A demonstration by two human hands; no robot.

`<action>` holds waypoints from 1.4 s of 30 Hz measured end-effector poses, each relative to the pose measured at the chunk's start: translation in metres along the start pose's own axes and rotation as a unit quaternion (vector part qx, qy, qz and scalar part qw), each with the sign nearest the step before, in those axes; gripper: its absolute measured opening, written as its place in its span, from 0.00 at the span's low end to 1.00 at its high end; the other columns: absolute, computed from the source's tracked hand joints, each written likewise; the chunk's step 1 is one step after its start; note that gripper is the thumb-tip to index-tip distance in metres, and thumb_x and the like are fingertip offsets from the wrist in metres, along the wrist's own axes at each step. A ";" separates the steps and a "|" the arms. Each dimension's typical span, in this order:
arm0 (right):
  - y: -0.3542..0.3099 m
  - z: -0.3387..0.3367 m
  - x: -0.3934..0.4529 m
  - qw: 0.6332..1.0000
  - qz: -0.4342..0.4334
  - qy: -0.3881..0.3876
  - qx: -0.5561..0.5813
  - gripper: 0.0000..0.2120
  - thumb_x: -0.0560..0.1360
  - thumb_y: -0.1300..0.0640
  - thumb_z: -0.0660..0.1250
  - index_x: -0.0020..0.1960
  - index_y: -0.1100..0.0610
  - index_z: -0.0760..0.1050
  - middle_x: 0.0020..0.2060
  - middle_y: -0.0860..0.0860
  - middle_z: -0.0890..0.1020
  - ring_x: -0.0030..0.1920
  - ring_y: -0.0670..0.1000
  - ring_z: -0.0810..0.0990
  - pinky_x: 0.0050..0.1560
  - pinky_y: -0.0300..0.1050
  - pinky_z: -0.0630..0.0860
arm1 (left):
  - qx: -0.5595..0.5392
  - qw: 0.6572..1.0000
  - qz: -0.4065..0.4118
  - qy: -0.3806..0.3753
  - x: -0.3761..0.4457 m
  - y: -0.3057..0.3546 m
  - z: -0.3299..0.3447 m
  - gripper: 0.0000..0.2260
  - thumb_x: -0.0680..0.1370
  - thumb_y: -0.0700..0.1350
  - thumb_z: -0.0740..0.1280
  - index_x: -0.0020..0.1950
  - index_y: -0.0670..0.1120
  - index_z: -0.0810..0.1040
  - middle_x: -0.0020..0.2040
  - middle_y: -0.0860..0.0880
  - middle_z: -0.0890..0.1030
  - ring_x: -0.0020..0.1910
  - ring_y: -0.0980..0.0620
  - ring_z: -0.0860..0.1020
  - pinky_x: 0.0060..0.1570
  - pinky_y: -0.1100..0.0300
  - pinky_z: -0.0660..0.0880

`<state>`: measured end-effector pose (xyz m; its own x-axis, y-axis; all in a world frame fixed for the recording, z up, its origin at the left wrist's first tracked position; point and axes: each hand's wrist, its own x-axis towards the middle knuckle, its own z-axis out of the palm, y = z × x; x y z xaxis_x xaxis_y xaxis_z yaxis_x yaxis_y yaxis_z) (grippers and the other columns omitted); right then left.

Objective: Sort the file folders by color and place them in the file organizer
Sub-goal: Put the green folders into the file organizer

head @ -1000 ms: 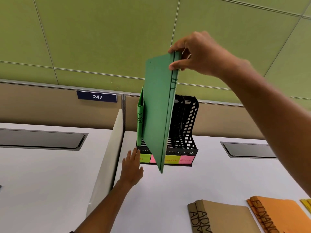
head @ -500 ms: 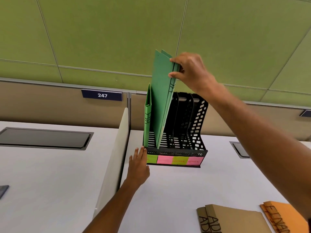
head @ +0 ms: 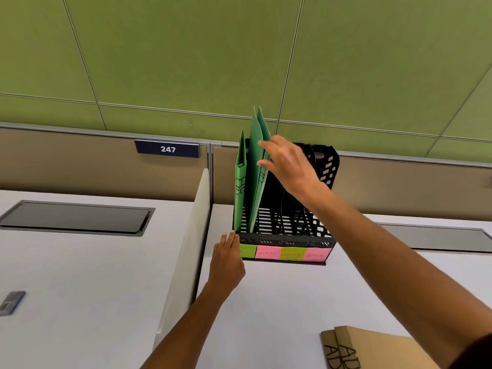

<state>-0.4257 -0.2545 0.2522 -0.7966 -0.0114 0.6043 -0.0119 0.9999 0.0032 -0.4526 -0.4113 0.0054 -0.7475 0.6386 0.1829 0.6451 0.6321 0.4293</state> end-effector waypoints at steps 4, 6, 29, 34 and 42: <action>-0.004 0.023 -0.016 0.999 -0.001 -0.036 -0.011 0.24 0.72 0.59 0.73 0.64 0.68 0.73 0.51 0.61 0.80 0.46 0.59 0.82 0.48 0.50 0.81 | -0.003 1.000 -0.003 -0.008 0.001 0.001 -0.002 0.29 0.78 0.39 0.61 0.78 0.41 0.55 0.79 0.44 0.56 0.78 0.43 0.52 0.76 0.49 0.54; -0.005 0.032 -0.023 0.999 0.002 -0.042 -0.015 0.24 0.71 0.60 0.74 0.63 0.68 0.74 0.49 0.60 0.80 0.44 0.59 0.82 0.44 0.50 0.81 | 0.001 1.000 -0.006 -0.013 0.001 0.000 -0.002 0.29 0.78 0.39 0.61 0.78 0.42 0.55 0.79 0.45 0.56 0.78 0.43 0.52 0.76 0.49 0.54; -0.016 0.059 -0.169 0.980 0.168 -0.106 -0.011 0.38 0.75 0.38 0.62 0.78 0.50 0.52 0.76 0.54 0.60 0.74 0.56 0.62 0.70 0.57 0.65 | 0.032 0.999 0.027 -0.032 -0.044 0.014 0.003 0.36 0.74 0.64 0.60 0.76 0.42 0.64 0.76 0.40 0.62 0.74 0.36 0.63 0.63 0.33 0.65; -0.020 0.064 -0.243 0.964 0.230 -0.130 -0.014 0.37 0.75 0.34 0.57 0.77 0.51 0.55 0.76 0.55 0.61 0.74 0.60 0.61 0.69 0.62 0.65 | 0.015 0.998 0.028 -0.054 -0.065 0.029 0.011 0.39 0.74 0.69 0.50 0.77 0.44 0.60 0.78 0.43 0.57 0.77 0.39 0.57 0.68 0.35 0.59; -0.020 0.053 -0.344 0.928 0.328 -0.171 -0.037 0.38 0.74 0.30 0.51 0.78 0.49 0.53 0.76 0.56 0.59 0.74 0.60 0.61 0.68 0.65 0.62 | 0.025 0.994 0.044 -0.102 -0.102 0.071 0.041 0.39 0.74 0.68 0.49 0.80 0.49 0.48 0.80 0.46 0.44 0.79 0.44 0.44 0.74 0.41 0.47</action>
<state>-0.1835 -0.2711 0.0019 -0.7628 0.6123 0.2079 0.5754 0.7895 -0.2138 -0.3241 -0.4135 -0.0193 -0.6436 0.7646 0.0335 0.7174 0.5875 0.3744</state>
